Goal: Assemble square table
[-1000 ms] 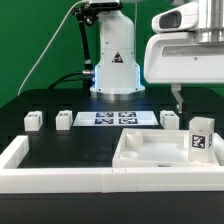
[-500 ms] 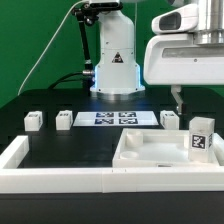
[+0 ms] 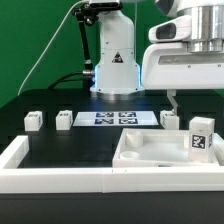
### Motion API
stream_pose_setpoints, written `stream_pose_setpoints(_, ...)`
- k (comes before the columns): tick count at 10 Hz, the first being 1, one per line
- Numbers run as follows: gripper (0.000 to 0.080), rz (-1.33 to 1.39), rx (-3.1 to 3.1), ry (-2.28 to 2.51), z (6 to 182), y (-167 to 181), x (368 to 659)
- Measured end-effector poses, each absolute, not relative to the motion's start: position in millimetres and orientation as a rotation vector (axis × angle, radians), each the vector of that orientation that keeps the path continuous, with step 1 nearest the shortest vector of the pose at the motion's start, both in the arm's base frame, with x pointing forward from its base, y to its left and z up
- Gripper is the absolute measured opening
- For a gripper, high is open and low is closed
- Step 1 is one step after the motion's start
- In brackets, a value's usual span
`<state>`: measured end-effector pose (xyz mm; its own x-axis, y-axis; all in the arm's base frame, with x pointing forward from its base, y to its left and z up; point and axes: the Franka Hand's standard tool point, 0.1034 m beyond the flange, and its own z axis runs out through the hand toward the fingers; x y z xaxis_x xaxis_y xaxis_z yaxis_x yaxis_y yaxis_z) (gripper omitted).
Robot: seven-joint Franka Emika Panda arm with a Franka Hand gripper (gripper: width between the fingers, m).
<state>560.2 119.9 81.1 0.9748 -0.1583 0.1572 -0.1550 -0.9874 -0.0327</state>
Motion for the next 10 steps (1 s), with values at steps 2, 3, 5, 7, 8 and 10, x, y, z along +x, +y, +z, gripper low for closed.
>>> stream_pose_setpoints(2,0.0649,-0.251,-3.116,0.027,73.4,122.5,539.1)
stream_pose_setpoints(3,0.0649,-0.247,-3.116,0.031,72.3,123.2,534.8)
stream_pose_setpoints(5,0.0649,-0.237,-3.118,0.021,69.9,123.7,522.0)
stream_pose_setpoints(7,0.0649,-0.226,-3.121,0.013,66.4,124.0,512.7)
stream_pose_setpoints(8,0.0649,-0.246,-3.120,-0.002,63.3,123.8,502.5)
stream_pose_setpoints(10,0.0649,-0.229,-3.127,-0.039,54.5,116.3,461.6)
